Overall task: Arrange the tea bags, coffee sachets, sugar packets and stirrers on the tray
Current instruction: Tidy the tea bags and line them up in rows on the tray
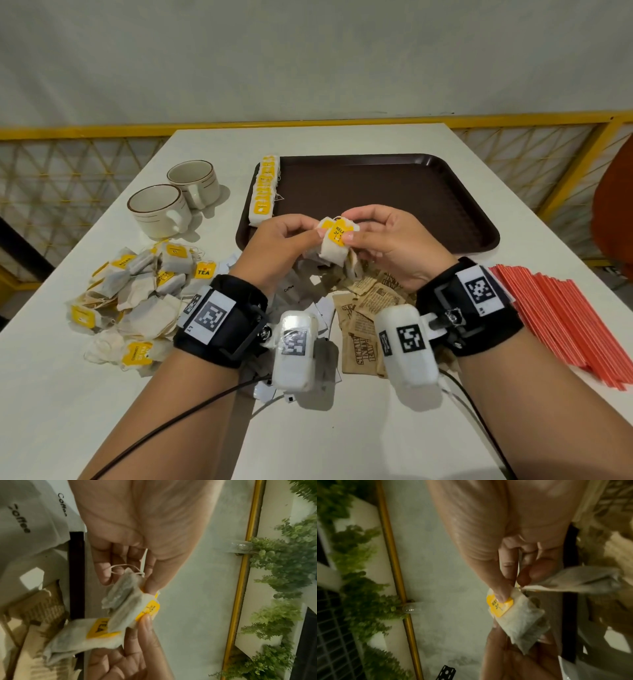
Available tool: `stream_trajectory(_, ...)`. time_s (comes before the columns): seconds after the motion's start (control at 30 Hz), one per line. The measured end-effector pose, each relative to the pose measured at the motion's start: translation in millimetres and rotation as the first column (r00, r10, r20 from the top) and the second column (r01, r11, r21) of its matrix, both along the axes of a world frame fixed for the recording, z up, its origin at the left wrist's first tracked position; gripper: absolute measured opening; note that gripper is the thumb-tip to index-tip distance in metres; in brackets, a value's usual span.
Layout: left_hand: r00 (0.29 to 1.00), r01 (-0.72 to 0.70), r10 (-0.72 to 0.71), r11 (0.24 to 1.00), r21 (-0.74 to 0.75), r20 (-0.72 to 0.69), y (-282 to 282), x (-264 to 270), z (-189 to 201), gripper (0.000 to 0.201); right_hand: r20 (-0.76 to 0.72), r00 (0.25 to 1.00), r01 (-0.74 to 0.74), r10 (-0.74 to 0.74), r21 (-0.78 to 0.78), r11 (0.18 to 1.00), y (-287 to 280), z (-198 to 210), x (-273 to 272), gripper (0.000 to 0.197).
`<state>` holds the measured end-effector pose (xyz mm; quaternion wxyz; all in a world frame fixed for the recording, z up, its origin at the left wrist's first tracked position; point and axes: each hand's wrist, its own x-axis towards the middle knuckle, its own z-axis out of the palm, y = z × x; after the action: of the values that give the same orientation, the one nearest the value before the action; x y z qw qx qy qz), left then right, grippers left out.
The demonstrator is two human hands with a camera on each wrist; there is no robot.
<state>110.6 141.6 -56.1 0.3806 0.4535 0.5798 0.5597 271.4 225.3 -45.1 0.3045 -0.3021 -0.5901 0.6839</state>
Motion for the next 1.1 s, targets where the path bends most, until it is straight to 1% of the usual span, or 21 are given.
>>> stream_trajectory(0.07,1.000,0.007,-0.007,1.000,-0.002,0.017,-0.3,-1.3,-0.2,0.010,0.049,0.999,0.016,-0.020,0.087,0.996,0.8,-1.1,1.0,0.028)
stream_trajectory(0.13,0.998,0.007,-0.008,1.000,0.010,0.064,-1.5,-2.4,0.3,0.005,0.069,0.997,0.022,-0.032,0.138,0.990,0.8,0.0,2.2,0.027)
stream_trajectory(0.23,0.998,-0.003,0.001,1.000,0.029,0.055,-1.4,-2.2,-0.7,0.004,0.066,0.998,0.008,-0.019,0.157,0.988,-0.7,0.9,2.4,0.028)
stream_trajectory(0.33,0.999,-0.051,0.051,0.998,0.048,0.011,-0.1,0.8,-2.1,0.008,0.030,0.999,-0.044,0.042,0.080,0.996,-2.9,0.6,0.6,0.033)
stream_trajectory(0.4,0.996,-0.083,0.084,0.994,0.071,-0.009,0.4,2.1,-1.5,0.006,-0.017,0.997,-0.082,0.081,-0.024,0.996,-3.0,1.7,0.2,0.035)
stream_trajectory(0.47,0.995,-0.094,0.096,0.992,0.089,-0.013,0.5,1.2,-1.6,0.005,-0.097,0.990,-0.117,0.105,-0.128,0.985,-3.2,2.5,0.3,0.031)
stream_trajectory(0.53,0.996,-0.092,0.093,0.992,0.091,-0.015,0.6,0.9,-1.7,0.005,-0.140,0.985,-0.126,0.103,-0.166,0.978,-3.9,1.9,-0.7,0.026)
stream_trajectory(0.57,0.996,-0.084,0.086,0.992,0.091,-0.013,0.5,1.4,-1.3,0.006,-0.137,0.987,-0.110,0.088,-0.164,0.980,-4.3,0.4,-1.8,0.026)
stream_trajectory(0.63,0.998,-0.067,0.068,0.995,0.080,-0.008,0.4,2.1,-0.8,0.007,-0.077,0.997,-0.040,0.032,-0.110,0.993,-4.3,-3.4,-3.8,0.027)
stream_trajectory(0.7,0.999,-0.052,0.052,0.997,0.052,0.002,0.0,1.3,-1.0,0.007,0.015,0.999,0.036,-0.036,-0.005,0.999,-4.0,-6.1,-5.3,0.030)
stream_trajectory(0.77,0.998,-0.037,0.036,0.999,0.025,0.041,0.1,0.0,-1.7,0.008,0.039,0.996,0.077,-0.080,0.057,0.995,-4.6,-7.4,-6.5,0.031)
stream_trajectory(0.83,0.996,-0.029,0.028,1.000,0.009,0.088,0.1,-0.4,-1.4,0.010,0.034,0.994,0.097,-0.100,0.075,0.992,-4.9,-7.9,-7.5,0.031)
stream_trajectory(0.9,0.995,-0.026,0.025,1.000,0.004,0.096,-0.4,0.3,-0.5,0.009,0.032,0.994,0.101,-0.104,0.085,0.991,-5.5,-7.5,-8.2,0.032)
stream_trajectory(0.97,0.998,0.004,-0.004,1.000,0.006,0.057,-1.5,1.1,0.0,0.007,0.030,0.995,0.089,-0.092,0.076,0.993,-6.1,-7.2,-8.7,0.033)
stream_trajectory(1.03,0.999,0.011,-0.011,1.000,0.016,0.037,-2.1,1.5,-0.6,0.010,0.024,0.998,0.065,-0.066,0.058,0.996,-5.6,-6.5,-7.1,0.034)
stream_trajectory(1.1,0.996,-0.029,0.027,0.999,0.027,0.082,-1.3,-0.2,-1.1,0.010,0.089,0.996,0.008,-0.017,0.107,0.994,-2.3,-5.5,-2.5,0.036)
